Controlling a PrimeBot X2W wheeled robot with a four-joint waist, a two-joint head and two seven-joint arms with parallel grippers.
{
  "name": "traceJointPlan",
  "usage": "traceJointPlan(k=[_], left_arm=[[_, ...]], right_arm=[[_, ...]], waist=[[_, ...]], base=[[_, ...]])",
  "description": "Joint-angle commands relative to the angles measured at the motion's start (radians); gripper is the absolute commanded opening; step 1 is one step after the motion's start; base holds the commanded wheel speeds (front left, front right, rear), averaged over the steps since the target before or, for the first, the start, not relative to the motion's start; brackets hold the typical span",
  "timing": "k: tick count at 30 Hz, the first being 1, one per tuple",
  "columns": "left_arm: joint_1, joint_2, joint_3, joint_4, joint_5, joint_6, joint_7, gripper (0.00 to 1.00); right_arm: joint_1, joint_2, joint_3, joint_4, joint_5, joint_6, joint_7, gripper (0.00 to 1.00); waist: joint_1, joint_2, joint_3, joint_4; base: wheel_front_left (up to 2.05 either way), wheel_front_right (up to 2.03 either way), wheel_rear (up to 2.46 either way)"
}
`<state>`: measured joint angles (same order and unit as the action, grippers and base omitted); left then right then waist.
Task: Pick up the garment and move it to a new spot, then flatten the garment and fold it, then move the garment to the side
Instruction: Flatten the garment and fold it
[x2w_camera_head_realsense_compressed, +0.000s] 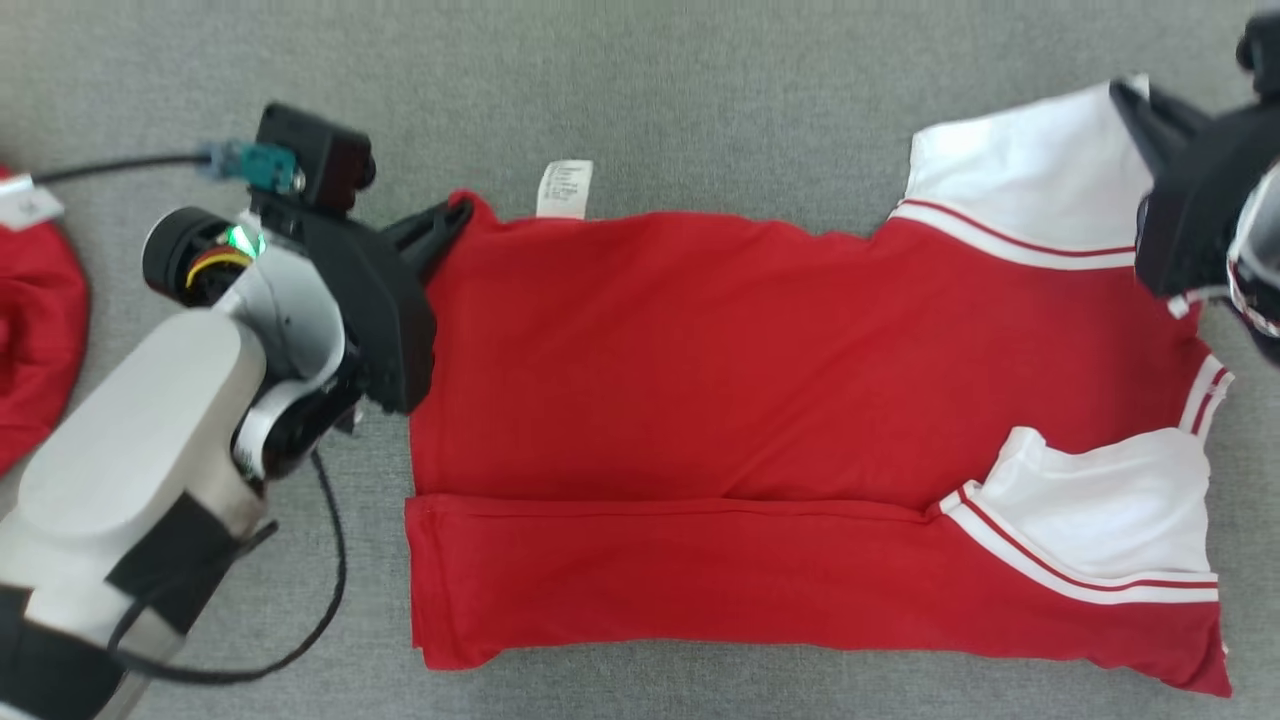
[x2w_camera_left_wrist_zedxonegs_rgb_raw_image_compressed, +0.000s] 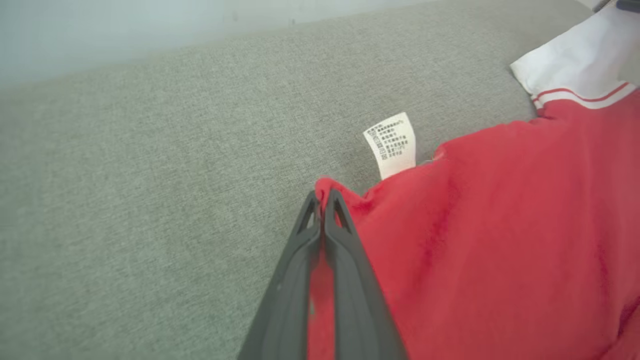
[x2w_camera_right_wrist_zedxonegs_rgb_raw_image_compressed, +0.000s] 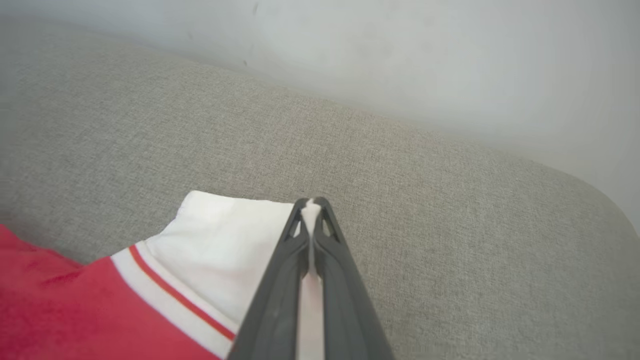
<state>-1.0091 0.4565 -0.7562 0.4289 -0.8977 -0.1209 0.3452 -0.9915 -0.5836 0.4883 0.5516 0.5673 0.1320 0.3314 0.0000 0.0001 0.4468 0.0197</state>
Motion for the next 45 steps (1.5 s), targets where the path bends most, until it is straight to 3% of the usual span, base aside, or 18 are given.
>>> traceJointPlan(k=[1, 8, 18, 20, 25, 30, 36, 37, 38, 39, 40, 45], left_arm=[[0.032, 0.031, -0.021, -0.028, 0.023, -0.005, -0.026, 0.00], [0.137, 0.086, -0.100, -0.093, 0.101, -0.002, -0.124, 0.00], [0.251, 0.062, -0.153, -0.056, 0.189, 0.071, -0.242, 0.00], [0.276, 0.051, -0.161, -0.029, 0.199, 0.086, -0.271, 0.00], [0.312, 0.034, -0.156, 0.010, 0.198, 0.124, -0.313, 0.00], [0.359, 0.019, -0.137, 0.023, 0.167, 0.163, -0.344, 0.00], [0.410, 0.014, -0.122, 0.023, 0.139, 0.195, -0.369, 0.00], [0.416, 0.013, -0.121, 0.023, 0.137, 0.201, -0.374, 0.16], [0.421, 0.012, -0.120, 0.023, 0.135, 0.204, -0.379, 0.40], [0.426, 0.011, -0.119, 0.023, 0.135, 0.210, -0.382, 0.52], [0.432, 0.011, -0.117, 0.026, 0.132, 0.216, -0.386, 1.00], [0.468, 0.003, -0.106, 0.031, 0.119, 0.239, -0.411, 1.00]], right_arm=[[0.051, -0.025, -0.006, -0.044, 0.024, -0.002, 0.017, 0.00], [0.257, -0.079, -0.080, -0.220, 0.077, -0.002, 0.116, 0.00], [0.572, -0.056, -0.337, -0.445, 0.088, -0.002, 0.348, 0.00], [0.674, -0.018, -0.429, -0.533, 0.076, -0.002, 0.442, 0.00], [0.809, 0.069, -0.563, -0.682, 0.030, -0.002, 0.562, 0.00], [0.901, 0.150, -0.630, -0.786, -0.011, -0.002, 0.630, 0.00], [0.966, 0.205, -0.639, -0.825, -0.048, -0.002, 0.650, 0.00], [0.973, 0.210, -0.637, -0.824, -0.054, -0.002, 0.648, 0.00], [0.975, 0.211, -0.638, -0.823, -0.067, -0.002, 0.639, 0.05], [0.974, 0.216, -0.638, -0.819, -0.075, -0.002, 0.627, 0.69], [0.976, 0.227, -0.640, -0.808, -0.086, -0.002, 0.615, 1.00], [1.007, 0.258, -0.622, -0.771, -0.085, -0.002, 0.624, 1.00]], waist=[[0.0000, -0.0001, -0.041, 0.000], [0.0000, -0.0001, -0.102, -0.006], [0.0000, -0.0001, -0.154, -0.011], [0.0000, -0.0001, -0.166, -0.015], [0.0000, -0.0001, -0.181, -0.019], [0.0000, -0.0001, -0.193, -0.024], [0.0000, -0.0001, -0.201, -0.023], [0.0000, -0.0001, -0.202, -0.023], [0.0000, -0.0001, -0.203, -0.022], [0.0000, -0.0001, -0.205, -0.021], [0.0000, -0.0001, -0.207, -0.020], [0.0000, -0.0001, -0.228, -0.017]], base=[[0.00, 0.00, 0.00], [0.00, 0.00, 0.00], [0.00, 0.00, 0.00], [0.00, 0.00, 0.00], [0.00, 0.00, 0.00], [0.00, 0.00, 0.00], [0.00, 0.00, 0.00], [0.00, 0.00, 0.00], [0.00, 0.00, 0.00], [0.00, 0.00, 0.00], [0.00, 0.00, 0.00], [0.00, 0.00, 0.00]])
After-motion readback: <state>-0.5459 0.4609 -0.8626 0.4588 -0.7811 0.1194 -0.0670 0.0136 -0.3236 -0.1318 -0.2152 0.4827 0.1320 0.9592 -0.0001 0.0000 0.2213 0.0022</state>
